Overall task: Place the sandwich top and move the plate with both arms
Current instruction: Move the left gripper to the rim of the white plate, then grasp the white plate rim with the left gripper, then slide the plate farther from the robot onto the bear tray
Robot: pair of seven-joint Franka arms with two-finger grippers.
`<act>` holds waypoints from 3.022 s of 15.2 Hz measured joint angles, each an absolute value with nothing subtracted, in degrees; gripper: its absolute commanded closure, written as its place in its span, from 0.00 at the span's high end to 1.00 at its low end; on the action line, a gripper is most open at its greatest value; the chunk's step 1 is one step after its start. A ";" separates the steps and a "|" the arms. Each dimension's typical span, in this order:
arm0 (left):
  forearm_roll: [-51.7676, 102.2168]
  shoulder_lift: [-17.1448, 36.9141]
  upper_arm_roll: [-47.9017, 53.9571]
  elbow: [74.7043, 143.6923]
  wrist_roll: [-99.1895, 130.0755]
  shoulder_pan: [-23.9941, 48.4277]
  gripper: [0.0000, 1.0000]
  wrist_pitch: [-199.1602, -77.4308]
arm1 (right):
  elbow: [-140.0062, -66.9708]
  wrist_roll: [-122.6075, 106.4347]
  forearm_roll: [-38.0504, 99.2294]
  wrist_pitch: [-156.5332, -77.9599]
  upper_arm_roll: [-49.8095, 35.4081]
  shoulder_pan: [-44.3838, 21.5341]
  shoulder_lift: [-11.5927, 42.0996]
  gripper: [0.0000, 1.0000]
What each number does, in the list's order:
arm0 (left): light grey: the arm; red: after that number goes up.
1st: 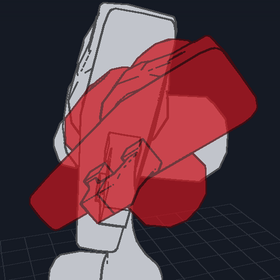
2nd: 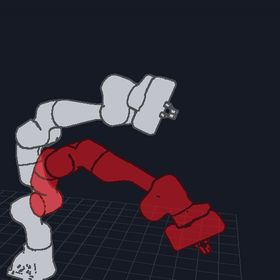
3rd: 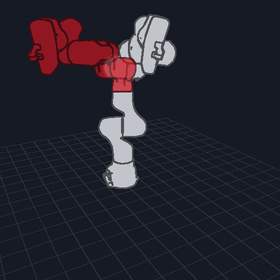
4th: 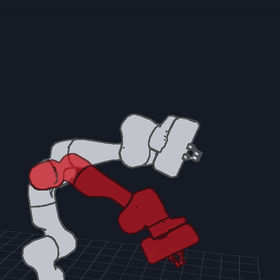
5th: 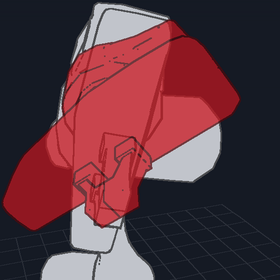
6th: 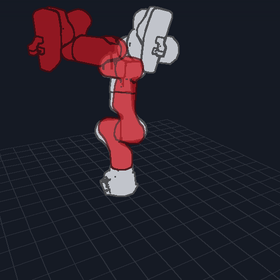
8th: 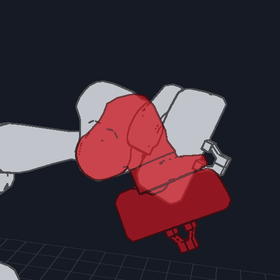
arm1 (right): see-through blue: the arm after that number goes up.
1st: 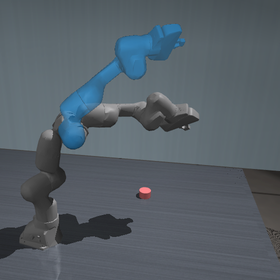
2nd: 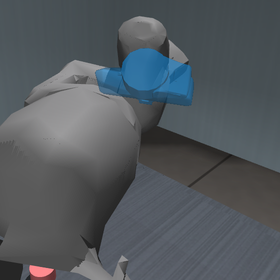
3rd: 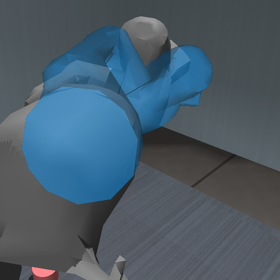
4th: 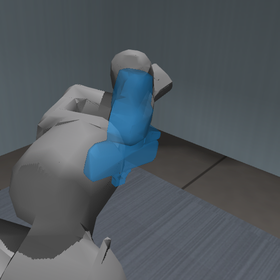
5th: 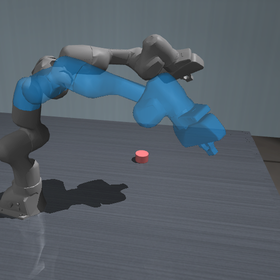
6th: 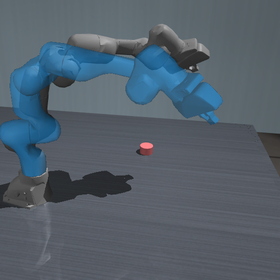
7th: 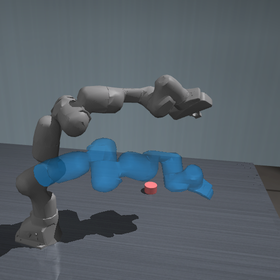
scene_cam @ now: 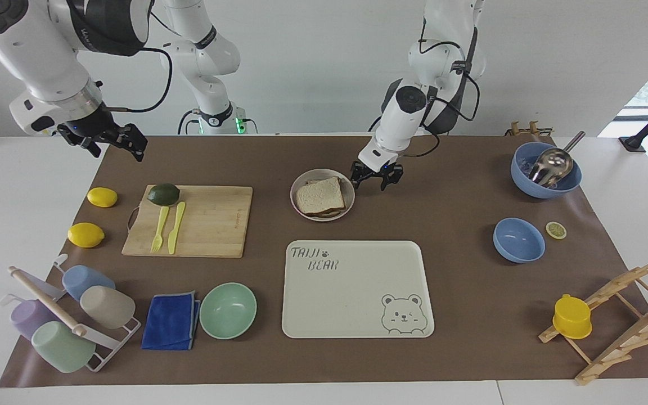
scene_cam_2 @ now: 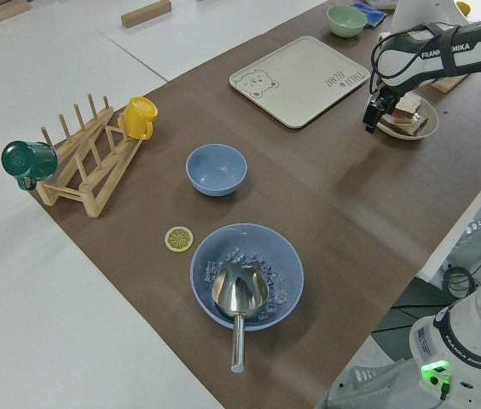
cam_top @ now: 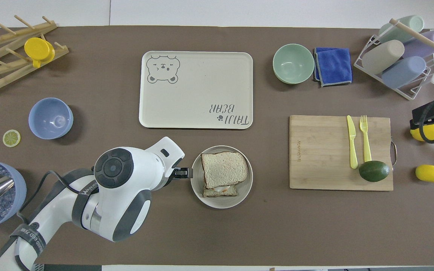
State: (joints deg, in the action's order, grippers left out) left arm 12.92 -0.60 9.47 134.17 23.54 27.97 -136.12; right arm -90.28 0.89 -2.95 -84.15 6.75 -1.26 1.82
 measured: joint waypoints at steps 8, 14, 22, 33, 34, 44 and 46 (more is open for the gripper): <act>19.54 3.15 9.44 134.33 24.81 29.24 0.60 -139.96 | -89.17 0.89 -2.21 -84.40 7.15 -1.35 1.76 1.00; 21.31 3.38 9.46 134.33 24.97 29.99 0.38 -140.51 | -89.25 0.89 -2.12 -84.36 7.13 -1.65 1.76 1.00; 21.34 4.25 9.45 134.34 25.01 30.11 0.17 -140.93 | -89.26 0.89 -2.12 -84.35 7.19 -1.57 1.76 1.00; 21.73 4.15 9.25 134.15 25.01 30.34 0.00 -141.06 | -89.29 0.89 -2.12 -84.35 7.19 -1.58 1.76 1.00; 21.76 4.14 9.10 134.03 25.01 30.21 0.00 -141.00 | -89.29 0.89 -2.12 -84.35 7.19 -1.58 1.76 1.00; 22.96 5.81 8.34 117.82 25.02 21.15 0.00 -127.48 | -89.29 0.89 -2.12 -84.35 7.19 -1.58 1.76 1.00; 22.97 8.45 8.25 113.33 25.02 19.20 0.00 -126.44 | -89.29 0.89 -2.12 -84.35 7.19 -1.58 1.76 1.00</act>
